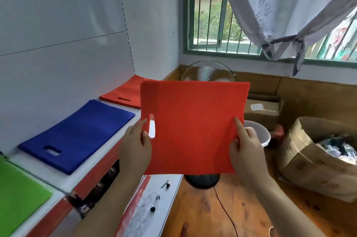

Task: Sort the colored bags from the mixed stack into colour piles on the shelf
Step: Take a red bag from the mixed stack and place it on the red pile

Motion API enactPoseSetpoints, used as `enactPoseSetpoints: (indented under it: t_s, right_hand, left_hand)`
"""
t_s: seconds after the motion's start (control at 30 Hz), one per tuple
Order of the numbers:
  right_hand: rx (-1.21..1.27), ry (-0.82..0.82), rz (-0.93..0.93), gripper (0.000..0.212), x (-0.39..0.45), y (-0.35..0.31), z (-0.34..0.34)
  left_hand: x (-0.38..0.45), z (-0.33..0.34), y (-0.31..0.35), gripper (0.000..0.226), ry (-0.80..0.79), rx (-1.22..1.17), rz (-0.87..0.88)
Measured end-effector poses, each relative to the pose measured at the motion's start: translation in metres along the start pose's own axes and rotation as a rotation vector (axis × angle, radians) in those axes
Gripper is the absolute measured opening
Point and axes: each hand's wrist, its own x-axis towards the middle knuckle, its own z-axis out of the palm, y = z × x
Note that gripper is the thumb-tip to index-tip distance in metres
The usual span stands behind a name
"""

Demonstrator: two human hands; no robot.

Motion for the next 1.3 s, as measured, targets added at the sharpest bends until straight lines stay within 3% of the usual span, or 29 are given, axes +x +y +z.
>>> enactPoseSetpoints:
  t_s: [0.3, 0.6, 1.17, 1.3]
  right_hand:
    - [0.031, -0.115, -0.161, 0.071, 0.154, 0.026, 0.089]
    - [0.103, -0.184, -0.303, 0.054, 0.307, -0.001, 0.2]
    - [0.235, -0.601, -0.645, 0.052, 0.461, -0.064, 0.428]
    - [0.2, -0.697, -0.735, 0.051, 0.47, -0.068, 0.461]
  left_hand:
    - [0.102, 0.066, -0.02, 0.04, 0.123, 0.064, -0.116]
    - [0.209, 0.105, -0.07, 0.038, 0.318, 0.091, -0.198]
    - [0.288, 0.133, -0.134, 0.029, 0.44, 0.625, -0.578]
    - [0.291, 0.143, -0.139, 0.024, 0.374, 0.789, -0.72]
